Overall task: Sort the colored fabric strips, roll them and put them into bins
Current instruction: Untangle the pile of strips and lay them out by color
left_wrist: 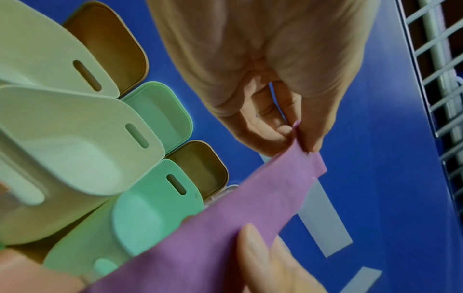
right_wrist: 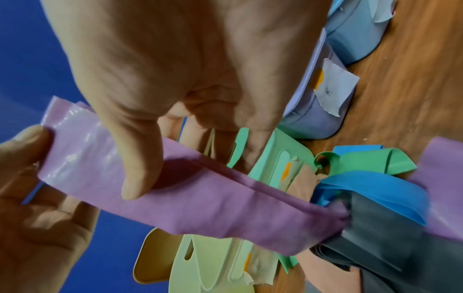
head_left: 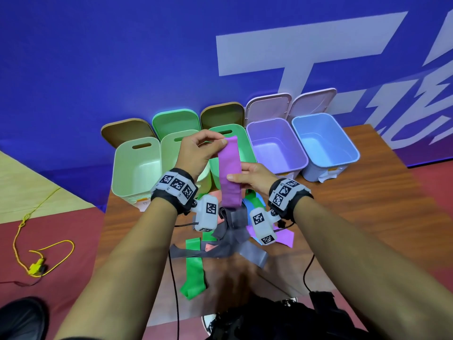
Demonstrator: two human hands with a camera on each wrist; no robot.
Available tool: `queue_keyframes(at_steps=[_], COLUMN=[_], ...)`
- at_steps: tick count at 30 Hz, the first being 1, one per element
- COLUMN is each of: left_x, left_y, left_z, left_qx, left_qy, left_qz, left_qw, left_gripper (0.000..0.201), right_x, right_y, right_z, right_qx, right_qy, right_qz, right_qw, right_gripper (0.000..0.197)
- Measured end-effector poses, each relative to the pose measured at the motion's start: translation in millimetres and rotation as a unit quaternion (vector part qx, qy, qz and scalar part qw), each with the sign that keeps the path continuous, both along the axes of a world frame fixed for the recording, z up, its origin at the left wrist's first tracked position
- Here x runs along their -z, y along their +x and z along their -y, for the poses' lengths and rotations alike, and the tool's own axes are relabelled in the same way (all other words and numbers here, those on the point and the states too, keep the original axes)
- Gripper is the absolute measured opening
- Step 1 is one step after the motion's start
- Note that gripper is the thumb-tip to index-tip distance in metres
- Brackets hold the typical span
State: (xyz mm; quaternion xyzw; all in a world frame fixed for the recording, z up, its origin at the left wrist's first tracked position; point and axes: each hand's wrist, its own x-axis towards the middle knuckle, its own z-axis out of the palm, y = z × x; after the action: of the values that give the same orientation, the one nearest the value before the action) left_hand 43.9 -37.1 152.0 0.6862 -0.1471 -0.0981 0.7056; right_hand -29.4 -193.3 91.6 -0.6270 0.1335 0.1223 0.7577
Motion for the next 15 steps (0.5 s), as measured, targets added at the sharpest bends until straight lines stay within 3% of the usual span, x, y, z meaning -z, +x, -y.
queue_keyframes(at_steps=[15], left_x=[-1.4], left_y=[-6.8], left_z=[6.0], left_qx=[0.060], left_qy=[0.013], left_qz=[-0.016], left_qw=[0.998], left_gripper=[0.008], right_x=[5.6], right_y=[0.7], right_z=[-9.6], right_qx=[-0.054], right_qy=[-0.013], right_qz=[-0.041], right_qw=[0.998], right_gripper=[0.035])
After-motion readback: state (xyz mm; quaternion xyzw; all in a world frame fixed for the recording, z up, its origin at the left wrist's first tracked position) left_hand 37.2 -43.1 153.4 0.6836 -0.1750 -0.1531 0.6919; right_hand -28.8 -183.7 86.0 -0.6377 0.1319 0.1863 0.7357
